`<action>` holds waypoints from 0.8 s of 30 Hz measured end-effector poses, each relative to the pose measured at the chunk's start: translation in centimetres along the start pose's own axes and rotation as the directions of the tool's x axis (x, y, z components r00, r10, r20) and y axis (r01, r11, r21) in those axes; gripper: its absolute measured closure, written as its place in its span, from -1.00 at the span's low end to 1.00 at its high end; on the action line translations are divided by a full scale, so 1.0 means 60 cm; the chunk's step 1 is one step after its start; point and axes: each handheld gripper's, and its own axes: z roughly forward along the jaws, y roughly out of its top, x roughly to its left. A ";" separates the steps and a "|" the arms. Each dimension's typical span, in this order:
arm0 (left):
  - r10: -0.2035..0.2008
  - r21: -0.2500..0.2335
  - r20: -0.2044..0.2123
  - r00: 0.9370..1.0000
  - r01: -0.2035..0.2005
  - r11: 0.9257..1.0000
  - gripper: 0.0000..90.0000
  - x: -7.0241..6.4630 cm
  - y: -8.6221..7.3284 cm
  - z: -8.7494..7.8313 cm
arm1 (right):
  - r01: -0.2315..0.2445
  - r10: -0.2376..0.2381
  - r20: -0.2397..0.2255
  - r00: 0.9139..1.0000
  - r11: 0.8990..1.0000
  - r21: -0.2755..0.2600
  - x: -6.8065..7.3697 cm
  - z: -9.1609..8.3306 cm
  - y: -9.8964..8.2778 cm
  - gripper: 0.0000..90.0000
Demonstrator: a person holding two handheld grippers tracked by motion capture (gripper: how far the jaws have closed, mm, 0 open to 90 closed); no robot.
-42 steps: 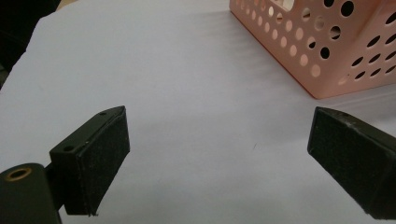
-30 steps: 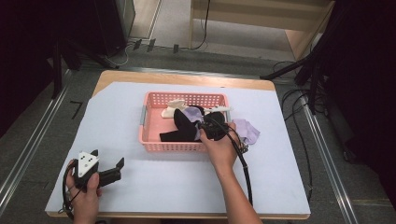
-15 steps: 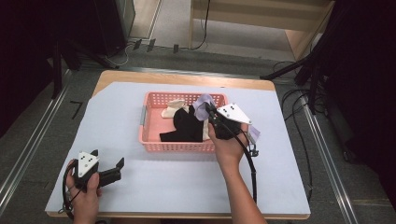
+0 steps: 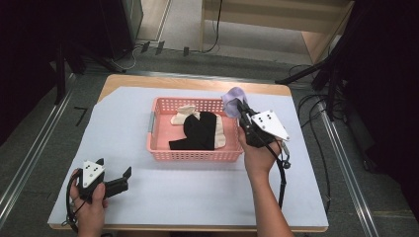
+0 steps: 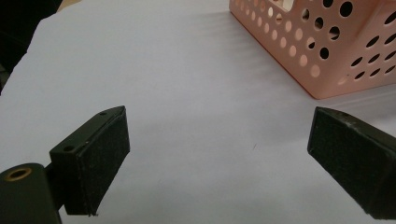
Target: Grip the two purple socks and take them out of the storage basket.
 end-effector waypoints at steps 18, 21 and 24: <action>0.002 0.001 -0.006 1.000 -0.002 1.000 -0.86 -0.001 0.000 0.000 | -0.042 0.029 0.153 0.988 0.995 0.086 -0.102 -0.057 -0.070 0.98; 0.003 0.002 -0.007 1.000 -0.003 1.000 -0.86 -0.001 0.000 -0.001 | -0.062 0.038 0.166 0.985 0.988 0.139 -0.110 -0.060 -0.100 0.98; 0.001 -0.002 -0.006 1.000 -0.002 1.000 -0.86 -0.001 0.000 -0.001 | -0.080 0.048 0.160 0.986 0.976 0.201 -0.117 -0.061 -0.137 0.97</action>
